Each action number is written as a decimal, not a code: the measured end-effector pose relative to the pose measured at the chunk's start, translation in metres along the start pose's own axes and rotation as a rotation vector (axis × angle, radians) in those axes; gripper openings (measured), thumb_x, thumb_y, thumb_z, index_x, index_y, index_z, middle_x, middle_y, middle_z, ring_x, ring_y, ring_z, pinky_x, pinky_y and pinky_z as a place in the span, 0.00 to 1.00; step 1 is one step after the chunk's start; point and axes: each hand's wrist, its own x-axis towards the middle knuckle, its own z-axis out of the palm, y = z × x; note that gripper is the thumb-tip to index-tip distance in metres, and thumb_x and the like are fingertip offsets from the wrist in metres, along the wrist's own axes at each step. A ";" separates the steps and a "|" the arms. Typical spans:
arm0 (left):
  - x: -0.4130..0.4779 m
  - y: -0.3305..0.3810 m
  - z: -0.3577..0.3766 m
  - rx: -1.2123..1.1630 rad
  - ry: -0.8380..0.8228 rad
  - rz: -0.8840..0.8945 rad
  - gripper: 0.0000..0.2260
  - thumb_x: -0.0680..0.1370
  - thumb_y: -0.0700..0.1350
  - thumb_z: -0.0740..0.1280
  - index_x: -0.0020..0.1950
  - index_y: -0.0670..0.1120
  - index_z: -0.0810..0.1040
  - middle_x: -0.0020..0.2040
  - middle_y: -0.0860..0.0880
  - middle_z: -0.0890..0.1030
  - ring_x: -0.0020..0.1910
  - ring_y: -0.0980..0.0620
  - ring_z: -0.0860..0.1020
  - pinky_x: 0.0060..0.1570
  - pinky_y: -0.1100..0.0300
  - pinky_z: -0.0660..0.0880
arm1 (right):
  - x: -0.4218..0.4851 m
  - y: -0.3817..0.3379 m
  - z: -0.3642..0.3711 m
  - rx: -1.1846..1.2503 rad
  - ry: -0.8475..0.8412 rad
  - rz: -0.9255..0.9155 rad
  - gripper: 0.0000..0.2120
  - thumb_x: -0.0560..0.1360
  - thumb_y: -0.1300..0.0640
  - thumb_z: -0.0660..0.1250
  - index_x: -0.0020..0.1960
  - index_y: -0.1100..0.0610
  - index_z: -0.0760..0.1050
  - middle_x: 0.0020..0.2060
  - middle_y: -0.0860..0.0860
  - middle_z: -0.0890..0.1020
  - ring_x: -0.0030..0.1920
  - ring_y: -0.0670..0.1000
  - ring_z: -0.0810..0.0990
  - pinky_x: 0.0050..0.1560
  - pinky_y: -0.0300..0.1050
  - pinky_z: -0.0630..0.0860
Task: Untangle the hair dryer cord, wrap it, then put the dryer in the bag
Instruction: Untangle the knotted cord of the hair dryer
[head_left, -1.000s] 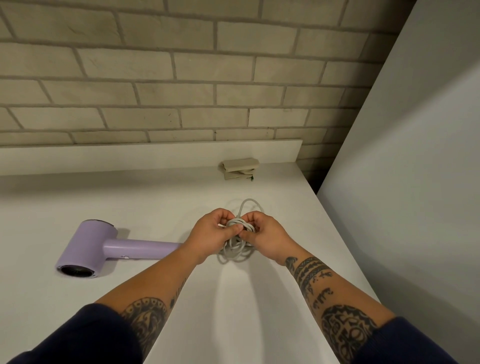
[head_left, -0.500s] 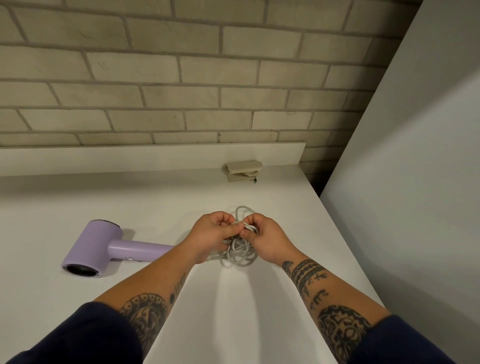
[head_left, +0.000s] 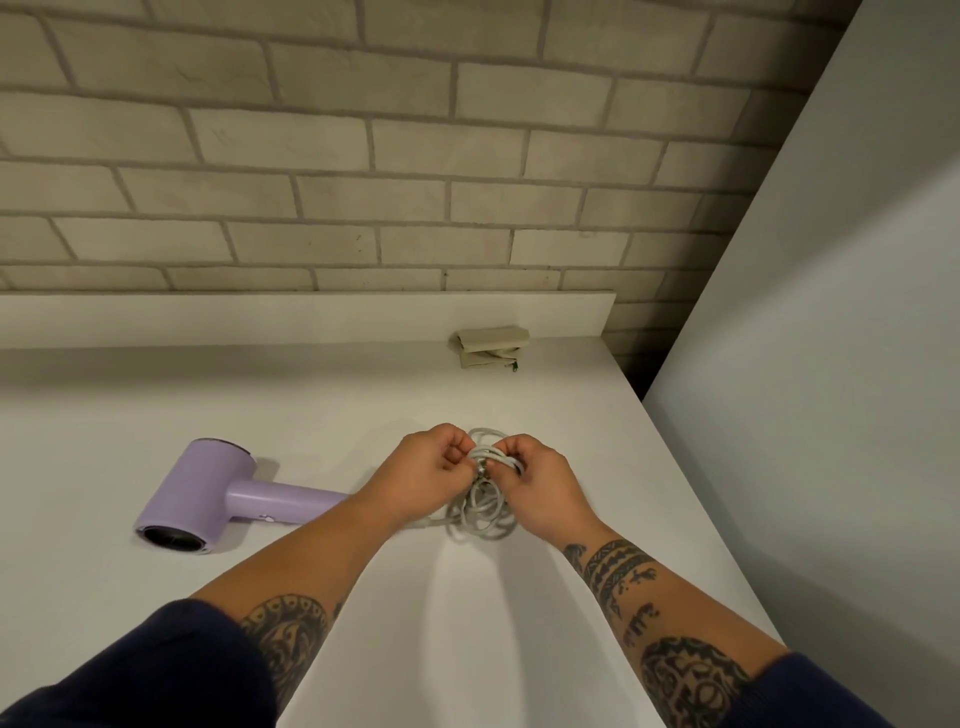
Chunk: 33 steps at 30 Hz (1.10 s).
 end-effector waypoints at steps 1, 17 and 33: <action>0.001 0.002 0.001 0.069 0.011 0.033 0.05 0.77 0.42 0.70 0.50 0.52 0.79 0.43 0.51 0.85 0.40 0.53 0.84 0.47 0.53 0.82 | 0.000 -0.001 0.000 0.018 0.007 0.003 0.03 0.77 0.53 0.70 0.49 0.46 0.78 0.43 0.45 0.85 0.43 0.44 0.84 0.48 0.44 0.82; -0.001 0.003 0.007 0.012 -0.068 0.072 0.07 0.81 0.41 0.69 0.49 0.55 0.78 0.43 0.49 0.86 0.41 0.52 0.84 0.45 0.58 0.79 | 0.019 -0.020 -0.016 0.330 -0.200 0.394 0.16 0.82 0.44 0.61 0.61 0.52 0.81 0.55 0.52 0.85 0.54 0.54 0.84 0.52 0.47 0.80; 0.005 0.001 0.011 -0.118 -0.001 -0.038 0.05 0.84 0.42 0.61 0.49 0.49 0.70 0.43 0.44 0.83 0.39 0.49 0.78 0.44 0.49 0.74 | 0.036 -0.028 -0.051 0.717 0.156 0.460 0.05 0.81 0.57 0.63 0.55 0.51 0.76 0.54 0.55 0.85 0.46 0.54 0.82 0.53 0.55 0.76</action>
